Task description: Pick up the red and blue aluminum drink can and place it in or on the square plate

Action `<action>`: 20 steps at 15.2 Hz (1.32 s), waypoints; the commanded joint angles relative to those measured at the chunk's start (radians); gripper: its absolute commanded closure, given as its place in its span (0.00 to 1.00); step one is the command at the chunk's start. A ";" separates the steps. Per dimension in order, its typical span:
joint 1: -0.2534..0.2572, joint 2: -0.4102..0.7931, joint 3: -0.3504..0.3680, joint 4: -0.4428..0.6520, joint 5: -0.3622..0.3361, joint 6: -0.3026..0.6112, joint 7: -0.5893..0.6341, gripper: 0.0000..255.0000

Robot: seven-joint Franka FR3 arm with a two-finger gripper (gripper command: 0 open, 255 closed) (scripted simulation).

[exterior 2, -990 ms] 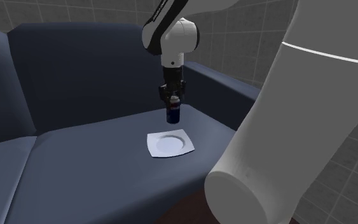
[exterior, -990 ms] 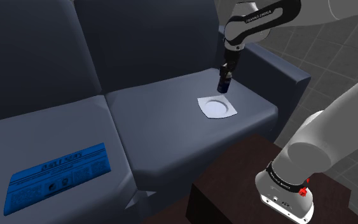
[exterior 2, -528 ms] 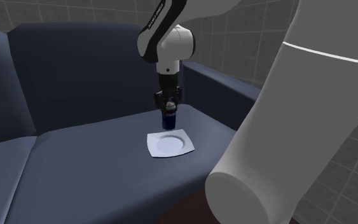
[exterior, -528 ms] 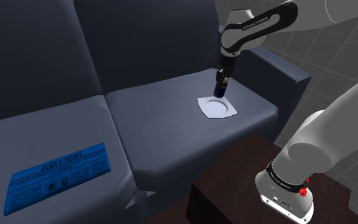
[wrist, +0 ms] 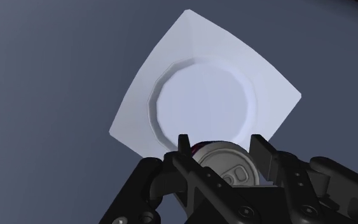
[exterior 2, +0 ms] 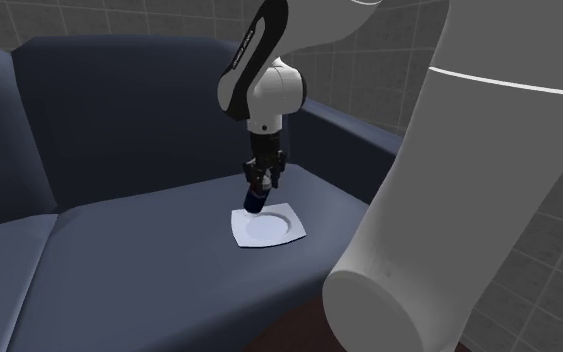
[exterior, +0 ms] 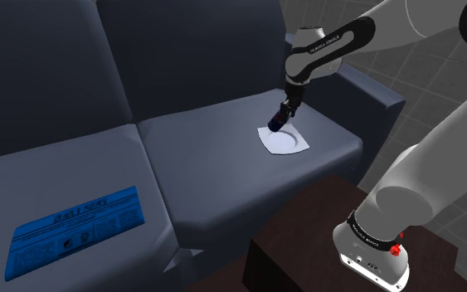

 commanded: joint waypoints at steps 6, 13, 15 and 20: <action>0.001 0.048 -0.005 -0.032 0.015 0.079 -0.011 1.00; 0.001 0.048 -0.005 -0.032 0.015 0.079 -0.011 0.00; 0.001 0.048 -0.005 -0.032 0.015 0.079 -0.011 0.00; 0.000 -0.018 0.002 0.012 -0.005 -0.029 0.004 0.00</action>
